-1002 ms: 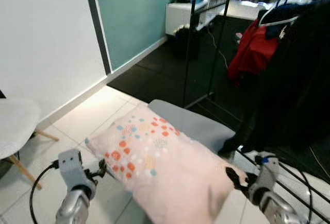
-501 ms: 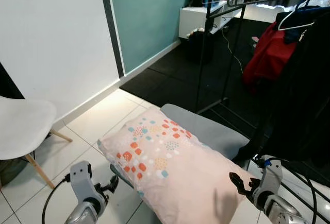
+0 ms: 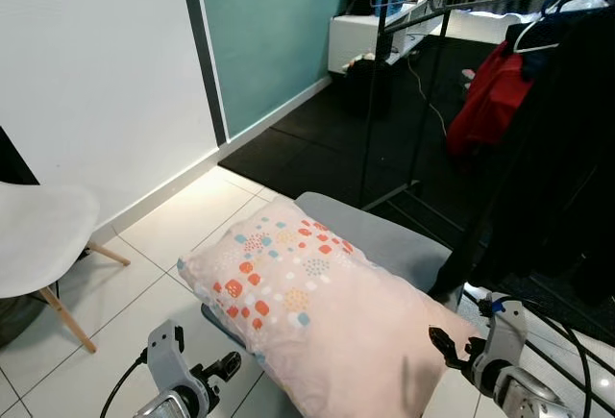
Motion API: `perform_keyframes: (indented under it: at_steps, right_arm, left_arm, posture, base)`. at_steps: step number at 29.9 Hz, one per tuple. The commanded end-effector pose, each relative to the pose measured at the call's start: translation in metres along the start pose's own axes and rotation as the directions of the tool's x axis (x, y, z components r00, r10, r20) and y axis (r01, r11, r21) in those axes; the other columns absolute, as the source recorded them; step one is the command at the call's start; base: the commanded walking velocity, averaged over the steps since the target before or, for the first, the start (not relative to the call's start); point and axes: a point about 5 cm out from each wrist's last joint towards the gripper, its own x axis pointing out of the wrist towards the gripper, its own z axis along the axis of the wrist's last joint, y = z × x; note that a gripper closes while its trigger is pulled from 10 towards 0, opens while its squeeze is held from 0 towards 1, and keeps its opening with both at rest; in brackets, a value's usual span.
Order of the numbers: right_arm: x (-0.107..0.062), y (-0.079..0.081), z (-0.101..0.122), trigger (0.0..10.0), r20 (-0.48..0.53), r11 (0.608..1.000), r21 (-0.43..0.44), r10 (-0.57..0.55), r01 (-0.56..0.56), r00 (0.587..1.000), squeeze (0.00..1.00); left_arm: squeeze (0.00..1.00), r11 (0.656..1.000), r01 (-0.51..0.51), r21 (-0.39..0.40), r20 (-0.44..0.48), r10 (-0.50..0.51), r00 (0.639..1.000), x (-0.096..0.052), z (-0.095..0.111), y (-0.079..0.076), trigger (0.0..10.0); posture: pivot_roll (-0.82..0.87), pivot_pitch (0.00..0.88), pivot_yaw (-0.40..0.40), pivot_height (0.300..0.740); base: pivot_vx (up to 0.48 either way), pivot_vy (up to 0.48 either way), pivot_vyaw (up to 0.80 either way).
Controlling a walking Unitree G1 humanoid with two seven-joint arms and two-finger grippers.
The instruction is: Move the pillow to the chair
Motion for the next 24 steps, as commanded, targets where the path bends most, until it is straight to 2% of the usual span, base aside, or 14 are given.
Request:
perform_keyframes:
  at_steps: [1,5,8,9,11,16,18,19,20,22,23,24]
  right_arm:
    - [-0.001,-0.002,-0.003,10.0,0.000,1.000,0.020,-0.003,0.003,1.000,0.00]
    - [-0.001,-0.002,-0.002,10.0,0.001,1.000,0.018,0.005,-0.005,1.000,0.00]
    - [-0.001,-0.002,-0.002,10.0,-0.002,1.000,0.012,0.009,-0.009,1.000,0.00]
    - [-0.001,-0.001,0.000,10.0,0.010,1.000,0.005,0.030,-0.030,1.000,0.00]
    - [-0.001,0.000,0.000,10.0,0.014,0.999,0.004,0.034,-0.034,0.999,0.00]
    - [-0.001,0.000,0.000,10.0,0.014,0.999,0.010,0.036,-0.036,0.999,0.00]
    - [-0.001,0.000,0.000,10.0,0.014,0.999,0.010,0.036,-0.036,0.999,0.00]
    - [-0.001,0.000,0.000,10.0,0.013,0.999,0.009,0.037,-0.037,0.999,0.00]
    - [-0.001,0.000,0.000,10.0,0.013,0.999,0.009,0.037,-0.037,0.999,0.00]
    - [0.000,0.001,0.000,10.0,0.008,0.999,0.007,0.041,-0.041,0.999,0.00]
    - [0.000,0.001,0.000,10.0,0.008,0.999,0.007,0.041,-0.041,0.999,0.00]
    - [0.000,0.001,0.000,10.0,0.006,0.999,0.005,0.043,-0.043,0.999,0.00]
  left_arm:
    - [0.00,0.999,-0.021,0.033,0.036,0.020,0.999,-0.002,0.004,0.005,10.0]
    - [0.00,0.996,-0.029,0.086,0.181,0.013,0.983,-0.007,0.031,-0.001,10.0]
    - [0.00,0.994,-0.034,0.106,0.200,0.013,0.980,-0.008,0.036,-0.002,10.0]
    - [0.00,0.992,-0.021,0.126,0.257,-0.012,0.966,-0.013,0.050,-0.010,10.0]
    - [0.00,0.992,-0.012,0.129,0.271,-0.024,0.962,-0.015,0.054,-0.013,10.0]
    - [0.00,0.975,0.003,0.221,0.348,-0.082,0.934,-0.023,0.067,-0.027,10.0]
    - [0.00,0.975,0.003,0.221,0.348,-0.082,0.934,-0.023,0.067,-0.027,10.0]
    - [0.00,0.965,0.004,0.262,0.370,-0.104,0.923,-0.025,0.070,-0.032,10.0]
    - [0.00,0.965,0.004,0.262,0.370,-0.104,0.923,-0.025,0.070,-0.032,10.0]
    - [0.00,0.924,0.001,0.382,0.411,-0.171,0.895,-0.031,0.079,-0.049,10.0]
    - [0.00,0.924,0.001,0.382,0.411,-0.171,0.895,-0.031,0.079,-0.049,10.0]
    - [0.00,0.892,0.008,0.452,0.429,-0.225,0.875,-0.035,0.086,-0.063,10.0]
  posture:
    - [-0.23,0.090,0.018,0.629]
    - [-0.22,0.088,0.011,0.629]
    - [-0.22,0.088,0.011,0.629]
    - [-0.22,0.085,0.009,0.639]
    - [-0.22,0.086,0.010,0.644]
    - [-0.22,0.083,0.012,0.664]
    - [-0.22,0.083,0.012,0.664]
    - [-0.22,0.083,0.011,0.669]
    - [-0.22,0.083,0.011,0.669]
    - [-0.22,0.081,0.006,0.679]
    - [-0.22,0.081,0.006,0.679]
    - [-0.22,0.079,0.004,0.684]
  base:
    - [0.000,0.000,0.00]
    - [0.000,0.000,0.00]
    - [0.000,0.000,0.00]
    - [0.000,0.000,0.00]
    - [0.000,0.000,0.00]
    - [0.000,0.000,0.00]
    - [0.000,0.000,0.00]
    - [0.000,0.000,0.00]
    - [0.000,0.000,0.00]
    - [0.000,0.000,0.00]
    - [0.000,0.000,0.00]
    - [0.000,0.000,0.00]
